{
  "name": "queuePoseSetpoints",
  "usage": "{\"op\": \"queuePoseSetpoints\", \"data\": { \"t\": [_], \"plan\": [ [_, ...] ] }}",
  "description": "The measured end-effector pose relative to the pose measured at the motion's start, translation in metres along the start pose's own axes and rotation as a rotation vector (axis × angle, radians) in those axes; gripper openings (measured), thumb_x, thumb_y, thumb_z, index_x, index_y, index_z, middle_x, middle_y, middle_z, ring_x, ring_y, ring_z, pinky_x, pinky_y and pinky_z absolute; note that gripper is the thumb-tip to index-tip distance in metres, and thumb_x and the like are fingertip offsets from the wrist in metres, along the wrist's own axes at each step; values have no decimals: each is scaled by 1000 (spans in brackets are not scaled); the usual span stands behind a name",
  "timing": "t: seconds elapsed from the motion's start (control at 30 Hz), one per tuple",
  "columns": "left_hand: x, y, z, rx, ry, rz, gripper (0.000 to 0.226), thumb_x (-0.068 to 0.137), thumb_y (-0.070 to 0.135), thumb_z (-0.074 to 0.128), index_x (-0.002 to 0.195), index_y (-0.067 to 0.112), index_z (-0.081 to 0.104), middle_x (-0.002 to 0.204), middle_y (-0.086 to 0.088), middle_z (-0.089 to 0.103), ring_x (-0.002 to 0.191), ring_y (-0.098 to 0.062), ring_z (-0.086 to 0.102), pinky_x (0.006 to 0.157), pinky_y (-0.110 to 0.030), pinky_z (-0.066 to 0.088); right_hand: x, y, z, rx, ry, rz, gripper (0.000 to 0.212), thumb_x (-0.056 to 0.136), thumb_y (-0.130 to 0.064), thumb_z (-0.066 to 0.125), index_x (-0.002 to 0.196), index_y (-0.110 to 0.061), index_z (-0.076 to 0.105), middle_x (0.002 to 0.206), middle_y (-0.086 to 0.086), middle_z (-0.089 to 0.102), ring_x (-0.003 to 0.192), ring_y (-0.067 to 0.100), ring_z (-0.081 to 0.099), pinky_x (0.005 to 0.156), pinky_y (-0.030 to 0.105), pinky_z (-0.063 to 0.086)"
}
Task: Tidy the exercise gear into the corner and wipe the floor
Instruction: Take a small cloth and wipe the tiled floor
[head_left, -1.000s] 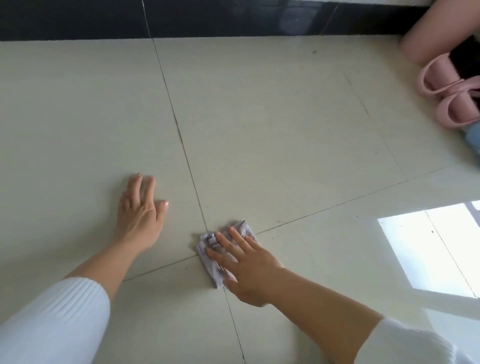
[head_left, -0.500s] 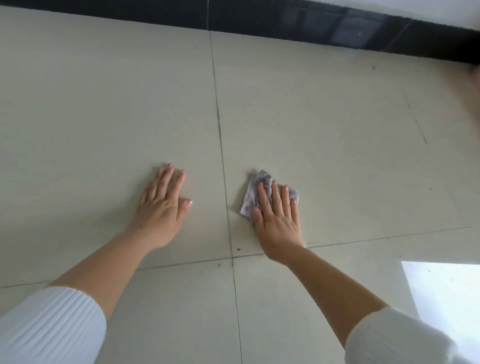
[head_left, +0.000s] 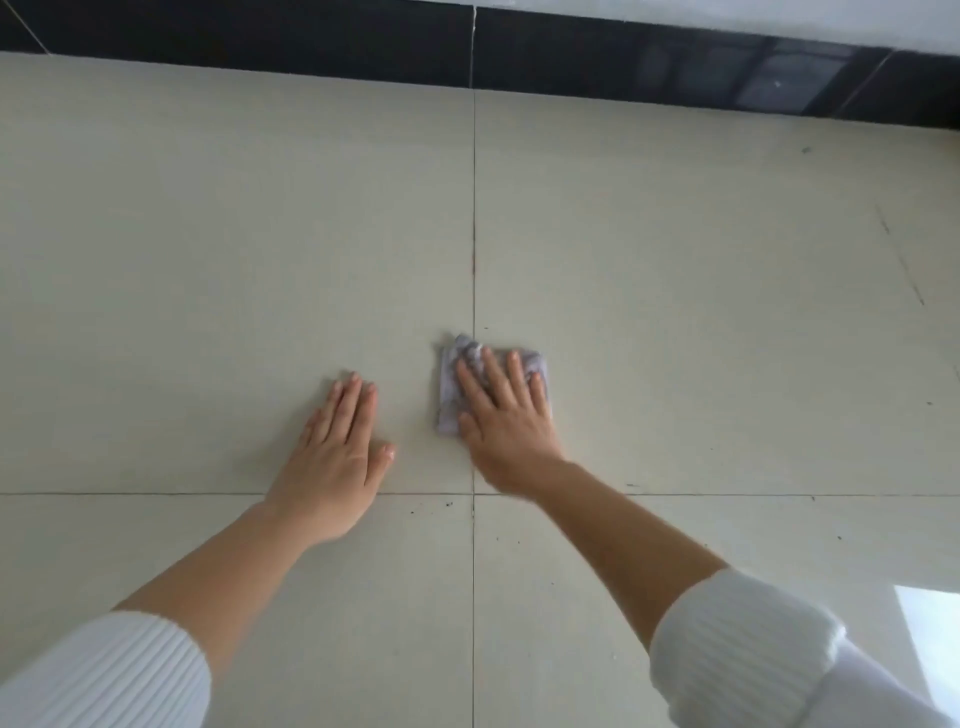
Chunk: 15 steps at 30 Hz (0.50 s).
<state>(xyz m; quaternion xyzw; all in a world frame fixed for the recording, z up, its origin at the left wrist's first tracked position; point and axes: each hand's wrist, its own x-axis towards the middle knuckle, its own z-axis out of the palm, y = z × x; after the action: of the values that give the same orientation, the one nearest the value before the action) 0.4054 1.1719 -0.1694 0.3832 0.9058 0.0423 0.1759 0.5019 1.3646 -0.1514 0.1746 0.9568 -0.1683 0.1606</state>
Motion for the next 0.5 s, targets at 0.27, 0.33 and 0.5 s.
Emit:
{"op": "queuePoseSetpoints", "data": {
  "t": [0.27, 0.33, 0.5],
  "plan": [
    [-6, 18, -5, -30, -47, -132, 66, 98, 42, 22, 150, 10, -6, 158, -8, -15, 145, -22, -14, 117, -42, 1, -126, -7, 65, -201, 21, -367, 55, 99, -43, 30, 151, -28, 24, 158, -1, 24, 146, 26, 19, 112, 43, 12],
    [-14, 23, -6, -36, -65, -148, 66, 99, 40, 24, 150, 11, -9, 157, -6, -18, 145, -21, -15, 117, -43, -1, -130, 25, 57, -289, 7, -487, 54, 99, -44, 29, 151, -29, 23, 158, -1, 23, 146, 25, 16, 114, 42, 11],
    [-34, 15, -7, 18, -136, -124, 70, 98, 46, 21, 149, 14, -15, 155, -4, -24, 144, -20, -19, 117, -42, -6, -112, 106, 23, -272, 129, -151, 54, 100, -41, 21, 152, -26, 15, 158, 5, 20, 146, 29, 15, 119, 38, 5]
  ]
}}
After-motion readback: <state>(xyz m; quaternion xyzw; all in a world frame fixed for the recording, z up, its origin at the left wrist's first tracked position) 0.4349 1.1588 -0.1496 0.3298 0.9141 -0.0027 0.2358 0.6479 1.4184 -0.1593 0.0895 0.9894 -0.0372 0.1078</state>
